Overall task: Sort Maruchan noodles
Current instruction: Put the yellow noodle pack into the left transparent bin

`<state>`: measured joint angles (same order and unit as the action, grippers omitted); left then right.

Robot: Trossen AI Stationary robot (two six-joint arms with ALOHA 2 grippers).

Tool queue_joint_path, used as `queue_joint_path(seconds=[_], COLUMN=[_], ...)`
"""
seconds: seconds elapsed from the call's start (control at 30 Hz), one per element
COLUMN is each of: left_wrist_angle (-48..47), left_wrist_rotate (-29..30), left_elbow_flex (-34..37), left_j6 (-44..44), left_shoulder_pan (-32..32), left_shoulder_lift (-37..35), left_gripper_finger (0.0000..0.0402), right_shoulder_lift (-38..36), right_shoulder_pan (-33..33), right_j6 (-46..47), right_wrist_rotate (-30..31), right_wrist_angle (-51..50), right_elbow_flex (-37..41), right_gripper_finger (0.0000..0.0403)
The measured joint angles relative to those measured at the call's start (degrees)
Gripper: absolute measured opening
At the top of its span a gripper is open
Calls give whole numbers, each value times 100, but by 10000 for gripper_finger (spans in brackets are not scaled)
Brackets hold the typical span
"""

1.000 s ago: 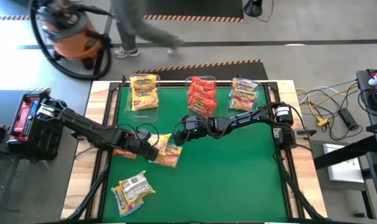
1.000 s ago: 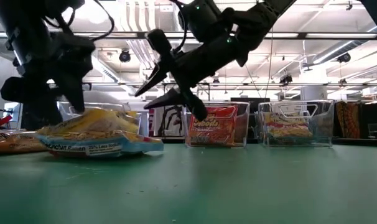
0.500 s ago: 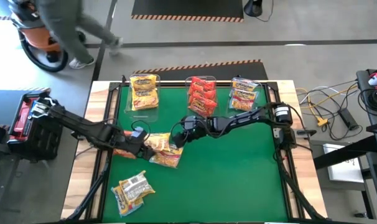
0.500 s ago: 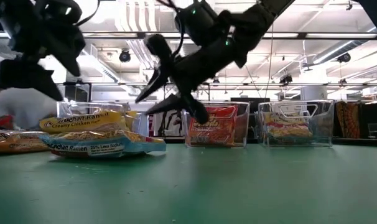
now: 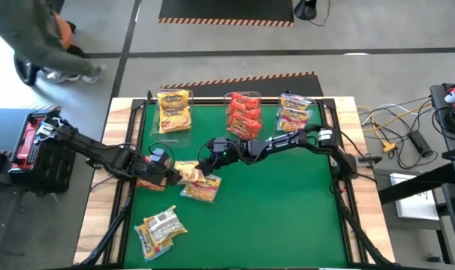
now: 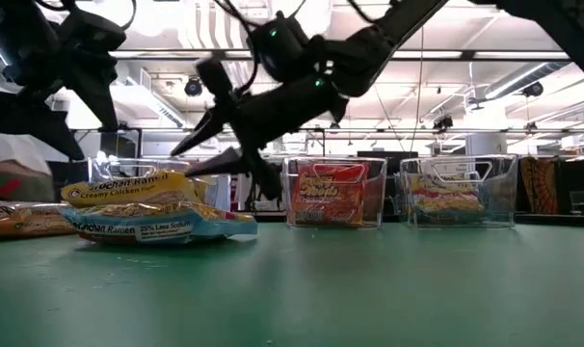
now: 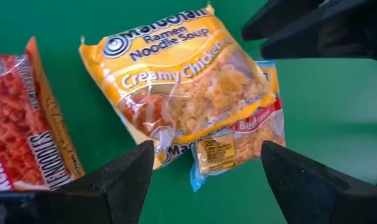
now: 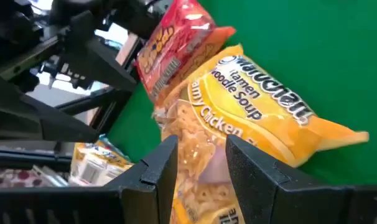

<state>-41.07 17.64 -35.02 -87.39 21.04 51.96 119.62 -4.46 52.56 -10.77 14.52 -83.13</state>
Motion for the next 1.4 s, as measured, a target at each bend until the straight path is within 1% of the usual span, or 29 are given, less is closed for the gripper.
queue_joint_path(seconds=[0.2, 0.37, 0.6, 0.77, 0.9, 1.03, 1.4], left_wrist_angle=[-23, 203, 765, 1284, 1350, 1453, 2022], left_wrist_rotate=[156, 298, 893, 1107, 1490, 1777, 2000], left_elbow_flex=[113, 424, 898, 1185, 1241, 1239, 1239], left_j6=[-356, -1135, -2329, -2816, -3308, -3508, -3903], left_shoulder_pan=[101, 404, 867, 887, 887, 887, 874], left_shoulder_lift=[9, 0, 6, 174, 335, 470, 1070], left_gripper_finger=[278, 278, 278, 278, 278, 278, 278], right_shoulder_lift=[342, 417, 419, 419, 419, 419, 419], right_shoulder_pan=[-62, -93, -119, -121, -121, -121, -119], right_j6=[-55, -55, -81, -114, -116, -116, -267], right_wrist_rotate=[-322, -446, -445, -445, -445, -443, -437], right_wrist_angle=[-89, -234, -377, -503, -505, -513, -514], right_elbow_flex=[-260, -256, -219, -215, -212, -208, -206], right_gripper_finger=[127, 127, 127, 127, 127, 127, 127])
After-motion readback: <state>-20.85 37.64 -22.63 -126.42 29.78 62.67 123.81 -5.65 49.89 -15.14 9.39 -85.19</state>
